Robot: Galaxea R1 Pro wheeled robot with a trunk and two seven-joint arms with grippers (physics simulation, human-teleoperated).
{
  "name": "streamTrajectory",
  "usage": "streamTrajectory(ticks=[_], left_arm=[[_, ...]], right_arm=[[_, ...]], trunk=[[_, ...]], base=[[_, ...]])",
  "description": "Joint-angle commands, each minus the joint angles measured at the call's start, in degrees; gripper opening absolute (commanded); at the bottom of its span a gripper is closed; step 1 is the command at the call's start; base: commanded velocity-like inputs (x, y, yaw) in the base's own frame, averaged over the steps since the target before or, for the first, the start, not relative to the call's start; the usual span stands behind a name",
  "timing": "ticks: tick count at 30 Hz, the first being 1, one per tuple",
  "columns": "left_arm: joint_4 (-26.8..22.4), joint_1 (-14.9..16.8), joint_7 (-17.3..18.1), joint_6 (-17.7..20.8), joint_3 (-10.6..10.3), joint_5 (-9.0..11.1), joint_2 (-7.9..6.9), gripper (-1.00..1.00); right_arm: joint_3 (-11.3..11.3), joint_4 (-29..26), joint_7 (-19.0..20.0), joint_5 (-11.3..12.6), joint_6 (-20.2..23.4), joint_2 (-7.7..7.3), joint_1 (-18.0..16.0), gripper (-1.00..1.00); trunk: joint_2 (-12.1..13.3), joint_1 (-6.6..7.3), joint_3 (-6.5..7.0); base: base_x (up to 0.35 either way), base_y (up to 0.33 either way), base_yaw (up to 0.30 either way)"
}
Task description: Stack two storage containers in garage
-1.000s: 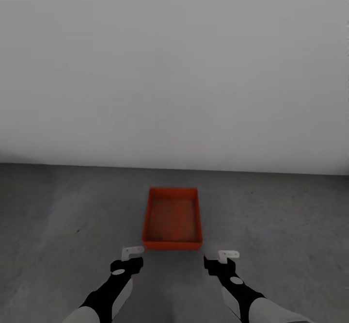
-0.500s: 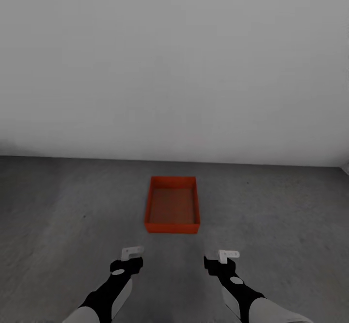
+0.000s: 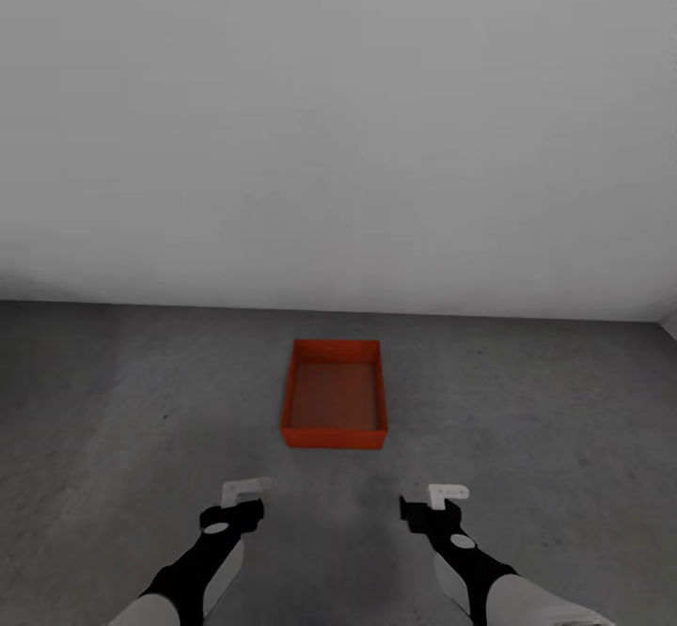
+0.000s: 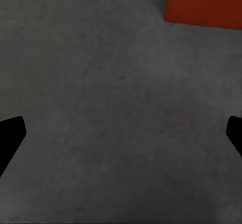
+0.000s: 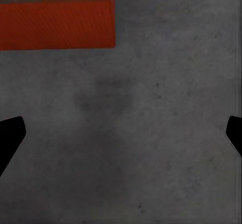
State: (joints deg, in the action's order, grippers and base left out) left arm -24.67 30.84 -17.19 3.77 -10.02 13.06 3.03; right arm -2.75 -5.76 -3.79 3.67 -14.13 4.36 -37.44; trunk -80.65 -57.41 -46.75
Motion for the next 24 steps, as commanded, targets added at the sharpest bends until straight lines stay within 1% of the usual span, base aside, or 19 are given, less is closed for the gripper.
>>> streamTrajectory(ticks=[1, 2, 3, 5, 6, 7, 9, 12, 15, 24], left_arm=[[0.35, 0.01, -0.46, 0.34, 0.24, 0.65, -0.82, 1.00], [0.99, 0.01, -0.36, 0.37, 1.16, 0.79, -2.08, 1.00], [1.41, 0.01, -0.26, 0.37, 1.69, 0.90, -2.87, 1.00], [4.36, 0.01, 0.06, 0.35, 3.99, 1.95, -6.02, 1.00], [5.43, 0.01, 0.13, 0.33, 4.53, 2.41, -6.60, 1.00], [7.94, 0.01, 0.23, 0.16, 5.45, 3.54, -7.43, 1.00], [13.45, 0.01, 0.39, -0.29, 6.44, 5.92, -8.39, 1.00], [18.24, 0.01, 0.46, -0.88, 6.90, 7.64, -8.92, 1.00], [20.22, 0.01, 0.47, -1.50, 7.05, 8.36, -9.10, 1.00], [22.99, 0.01, 0.45, -1.99, 7.12, 8.77, -9.07, 1.00]], right_arm=[[-0.34, 0.12, -0.17, 0.38, -0.03, -0.31, -0.12, 1.00], [-0.37, 0.27, -0.20, 0.38, 0.07, -0.69, -0.14, 1.00], [-0.38, 0.38, -0.21, 0.38, 0.10, -0.85, -0.13, 1.00], [-0.44, 1.05, -0.24, 0.37, 0.19, -1.21, 0.09, 1.00], [-0.45, 1.22, -0.24, 0.37, 0.20, -1.26, 0.12, 1.00], [-0.47, 1.49, -0.24, 0.37, 0.25, -1.33, 0.19, 1.00], [-0.56, 1.89, -0.22, 0.33, 0.34, -1.35, 0.25, 1.00], [-0.64, 2.49, -0.18, 0.30, 0.39, -1.30, 0.29, 1.00], [-0.66, 2.74, -0.17, 0.29, 0.41, -1.23, 0.27, 1.00], [-0.68, 2.87, -0.09, 0.29, 0.46, -1.13, 0.31, 1.00]], trunk=[[-0.02, 0.00, -0.04], [-0.02, 0.00, -0.04], [-0.02, 0.00, -0.04], [-0.02, 0.00, -0.04], [-0.02, 0.00, -0.04], [-0.02, 0.00, -0.04], [-0.02, 0.00, -0.04], [-0.02, 0.00, -0.04], [-0.02, 0.00, -0.04], [-0.02, 0.00, -0.04]], base=[[0.000, 0.000, 0.000], [0.000, 0.000, 0.000], [0.000, 0.000, 0.000], [0.000, 0.000, 0.000], [0.000, 0.000, 0.000], [0.000, 0.000, 0.000], [0.000, 0.000, 0.000], [0.000, 0.000, 0.000], [0.000, 0.000, 0.000], [0.000, 0.000, 0.000]])
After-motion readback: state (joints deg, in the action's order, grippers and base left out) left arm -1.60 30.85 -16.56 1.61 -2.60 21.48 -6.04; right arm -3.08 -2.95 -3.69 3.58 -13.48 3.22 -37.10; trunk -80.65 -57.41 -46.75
